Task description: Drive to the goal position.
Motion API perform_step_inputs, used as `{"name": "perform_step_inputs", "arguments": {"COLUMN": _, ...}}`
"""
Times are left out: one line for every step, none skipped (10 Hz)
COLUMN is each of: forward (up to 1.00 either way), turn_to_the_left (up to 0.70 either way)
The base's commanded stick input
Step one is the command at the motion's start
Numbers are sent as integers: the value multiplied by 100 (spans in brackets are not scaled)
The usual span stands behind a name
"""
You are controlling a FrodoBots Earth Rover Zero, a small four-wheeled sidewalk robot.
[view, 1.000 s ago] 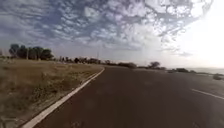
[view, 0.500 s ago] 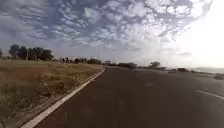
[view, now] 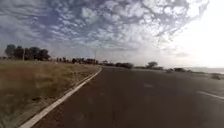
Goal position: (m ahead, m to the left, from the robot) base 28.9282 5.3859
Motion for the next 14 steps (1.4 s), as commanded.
{"name": "perform_step_inputs", "arguments": {"forward": 45, "turn_to_the_left": 0}}
{"name": "perform_step_inputs", "arguments": {"forward": 45, "turn_to_the_left": 0}}
{"name": "perform_step_inputs", "arguments": {"forward": 45, "turn_to_the_left": 0}}
{"name": "perform_step_inputs", "arguments": {"forward": 45, "turn_to_the_left": 0}}
{"name": "perform_step_inputs", "arguments": {"forward": 45, "turn_to_the_left": 0}}
{"name": "perform_step_inputs", "arguments": {"forward": 45, "turn_to_the_left": 0}}
{"name": "perform_step_inputs", "arguments": {"forward": 45, "turn_to_the_left": 0}}
{"name": "perform_step_inputs", "arguments": {"forward": 45, "turn_to_the_left": 0}}
{"name": "perform_step_inputs", "arguments": {"forward": 45, "turn_to_the_left": 0}}
{"name": "perform_step_inputs", "arguments": {"forward": 45, "turn_to_the_left": 0}}
{"name": "perform_step_inputs", "arguments": {"forward": 45, "turn_to_the_left": 0}}
{"name": "perform_step_inputs", "arguments": {"forward": 45, "turn_to_the_left": 0}}
{"name": "perform_step_inputs", "arguments": {"forward": 45, "turn_to_the_left": 0}}
{"name": "perform_step_inputs", "arguments": {"forward": 45, "turn_to_the_left": 0}}
